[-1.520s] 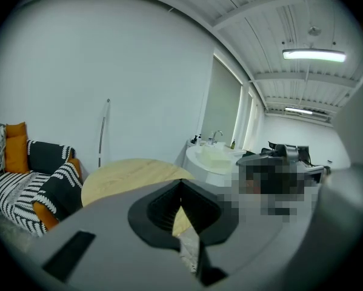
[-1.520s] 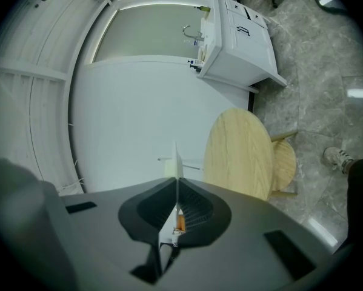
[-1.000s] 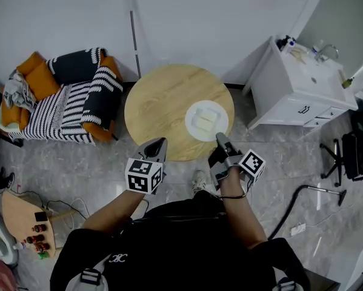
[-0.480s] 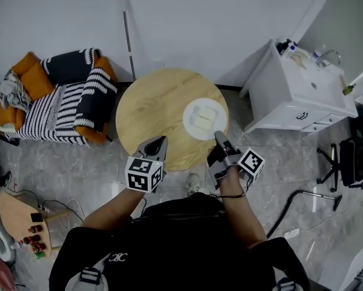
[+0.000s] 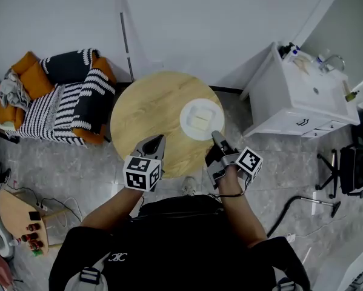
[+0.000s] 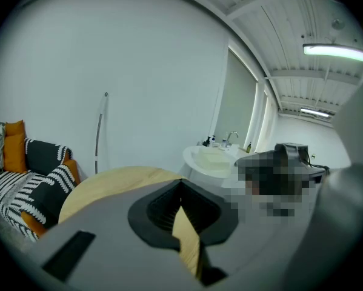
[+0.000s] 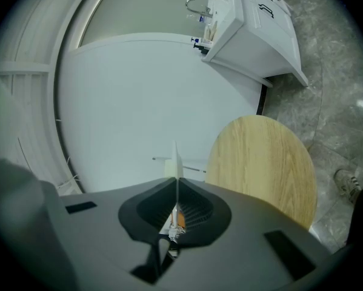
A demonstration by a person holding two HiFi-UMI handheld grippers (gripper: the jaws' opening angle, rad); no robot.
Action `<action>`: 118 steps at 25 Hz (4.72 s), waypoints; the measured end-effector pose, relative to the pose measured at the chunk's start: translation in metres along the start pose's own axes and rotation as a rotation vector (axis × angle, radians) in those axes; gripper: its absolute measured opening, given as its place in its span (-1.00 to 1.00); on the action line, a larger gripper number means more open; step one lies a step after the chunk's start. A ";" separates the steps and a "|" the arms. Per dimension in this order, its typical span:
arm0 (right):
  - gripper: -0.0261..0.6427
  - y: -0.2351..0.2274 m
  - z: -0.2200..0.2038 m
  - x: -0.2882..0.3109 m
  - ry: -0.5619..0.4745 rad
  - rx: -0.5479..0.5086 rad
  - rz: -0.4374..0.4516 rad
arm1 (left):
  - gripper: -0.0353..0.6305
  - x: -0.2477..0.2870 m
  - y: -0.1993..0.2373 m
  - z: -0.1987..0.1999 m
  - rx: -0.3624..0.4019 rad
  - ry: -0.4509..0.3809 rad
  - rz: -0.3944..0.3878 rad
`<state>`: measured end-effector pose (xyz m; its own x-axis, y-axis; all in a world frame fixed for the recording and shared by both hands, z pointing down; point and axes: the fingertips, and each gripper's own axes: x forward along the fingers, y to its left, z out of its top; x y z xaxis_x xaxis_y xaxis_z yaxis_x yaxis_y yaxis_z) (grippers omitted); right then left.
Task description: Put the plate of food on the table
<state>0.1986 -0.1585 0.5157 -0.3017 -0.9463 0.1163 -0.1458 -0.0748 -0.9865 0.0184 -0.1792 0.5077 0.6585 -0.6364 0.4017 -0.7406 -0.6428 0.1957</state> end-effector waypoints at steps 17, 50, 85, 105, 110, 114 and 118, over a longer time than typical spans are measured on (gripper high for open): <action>-0.87 -0.005 0.024 0.055 0.141 -0.003 0.001 | -0.88 0.039 0.016 0.025 -0.044 -0.036 0.091; -0.87 -0.043 0.032 0.120 0.212 0.025 -0.070 | -0.87 0.059 0.054 0.040 -0.053 0.002 0.159; -0.87 -0.137 -0.011 0.106 0.175 0.045 -0.135 | -0.88 0.023 0.102 0.021 -0.081 0.022 0.130; -0.86 -0.176 -0.034 0.099 0.233 0.037 -0.101 | -0.88 -0.002 0.116 0.024 -0.063 0.018 0.166; -0.86 -0.183 -0.035 0.100 0.234 0.046 -0.119 | -0.88 -0.003 0.117 0.024 -0.064 0.018 0.173; -0.85 -0.183 -0.037 0.101 0.238 0.036 -0.120 | -0.88 -0.005 0.118 0.022 -0.067 0.018 0.172; -0.85 -0.187 -0.038 0.100 0.238 0.040 -0.150 | -0.87 -0.005 0.119 0.022 -0.071 0.016 0.172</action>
<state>0.1599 -0.2273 0.7159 -0.4930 -0.8235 0.2806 -0.1696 -0.2254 -0.9594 -0.0698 -0.2617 0.5087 0.5194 -0.7273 0.4486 -0.8501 -0.4929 0.1851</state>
